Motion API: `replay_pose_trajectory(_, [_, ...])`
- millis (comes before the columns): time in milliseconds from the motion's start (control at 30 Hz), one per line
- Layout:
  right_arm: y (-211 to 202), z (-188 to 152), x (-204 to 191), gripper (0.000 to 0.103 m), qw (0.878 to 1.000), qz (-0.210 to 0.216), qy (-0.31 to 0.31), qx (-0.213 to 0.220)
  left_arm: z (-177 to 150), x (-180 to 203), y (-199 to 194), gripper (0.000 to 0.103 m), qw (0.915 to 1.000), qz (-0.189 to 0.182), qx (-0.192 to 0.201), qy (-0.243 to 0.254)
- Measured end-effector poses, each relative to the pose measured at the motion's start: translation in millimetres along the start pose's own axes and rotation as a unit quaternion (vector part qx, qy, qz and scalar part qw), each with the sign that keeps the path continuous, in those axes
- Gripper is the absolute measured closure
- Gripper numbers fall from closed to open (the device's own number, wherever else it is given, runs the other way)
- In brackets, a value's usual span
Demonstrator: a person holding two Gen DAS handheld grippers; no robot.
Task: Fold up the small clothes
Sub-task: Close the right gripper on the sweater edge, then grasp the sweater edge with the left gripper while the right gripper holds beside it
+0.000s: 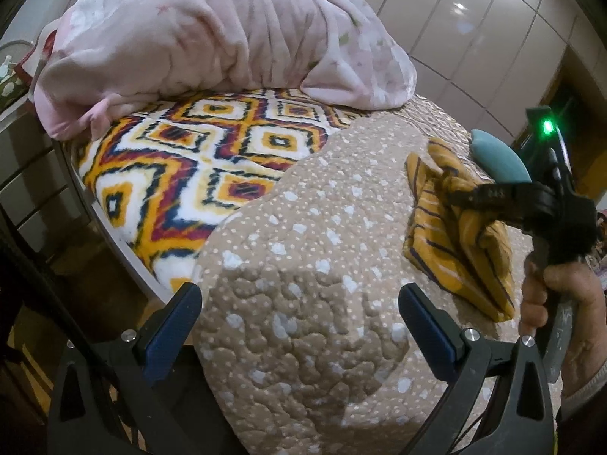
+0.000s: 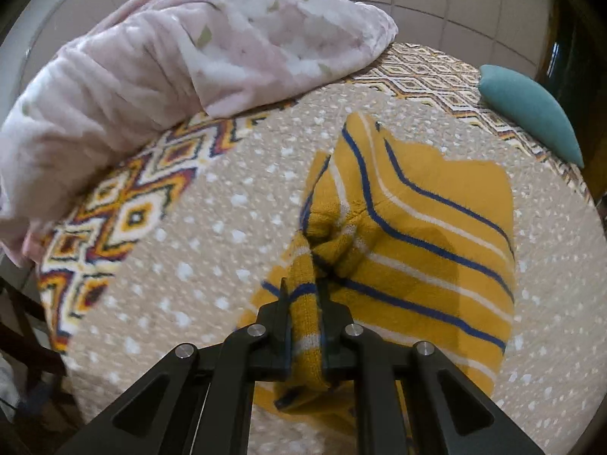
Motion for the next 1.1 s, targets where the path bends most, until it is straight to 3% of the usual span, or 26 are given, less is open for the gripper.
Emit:
replay_pose_trajectory(167, [25,1,-14,0.092,0.999,0.032,0.009,-0.03,-3,6,3,0.0,0.9999,0.004,-0.008,0.008])
replay_pose_trajectory(200, [31,2,-17,0.086,0.998,0.048,0.007,-0.037,-4,7,3,0.0,0.9999,0.003,-0.01,0.008])
replay_pose_trajectory(300, [30,4,-18,0.054,0.99,0.133,0.014,-0.034,-4,9,2,0.0,0.9999,0.0,-0.01,0.01])
replay_pose_trajectory(433, [-9,2,1,0.05,0.979,0.204,0.017,0.007,1,16,3,0.0,0.9998,0.0,-0.009,0.019])
replay_pose_trajectory(600, [-40,-16,75,0.05,0.983,0.168,0.059,0.049,11,48,8,0.0,0.9984,-0.016,-0.007,0.054])
replay_pose_trajectory(733, [-33,-41,138,0.044,0.987,0.116,0.103,0.042,30,85,22,0.0,0.9945,-0.027,0.003,0.101])
replay_pose_trajectory(833, [-15,-61,171,0.044,0.983,0.122,0.138,0.024,56,112,46,0.0,0.9909,-0.025,-0.004,0.132])
replay_pose_trajectory(900, [-5,-70,184,0.044,0.977,0.142,0.158,0.016,69,125,64,0.0,0.9889,-0.046,-0.027,0.139])
replay_pose_trajectory(967, [5,-76,187,0.044,0.972,0.166,0.167,0.01,78,133,89,0.011,0.9867,-0.07,-0.073,0.127])
replay_pose_trajectory(1000, [10,-79,187,0.043,0.969,0.179,0.169,0.007,77,136,98,0.042,0.9843,-0.084,-0.096,0.122])
replay_pose_trajectory(1033, [14,-80,185,0.043,0.967,0.19,0.17,0.005,76,139,108,0.087,0.98,-0.101,-0.123,0.119])
replay_pose_trajectory(1067, [19,-81,182,0.042,0.965,0.2,0.169,0.003,71,139,121,0.09,0.9741,-0.113,-0.162,0.11])
replay_pose_trajectory(1100, [23,-81,180,0.042,0.963,0.209,0.169,0.002,69,135,121,0.09,0.9756,-0.119,-0.159,0.094])
Point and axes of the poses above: each gripper's, at about its wrist camera, not at the fingertips, and y roughly the way its jaws point, x to its right, z to its top, the point moved 7 cm from there along y, roughly the way its jaws point, and after that the axes turned 15 degrees about -x, right-handed, at the moved point
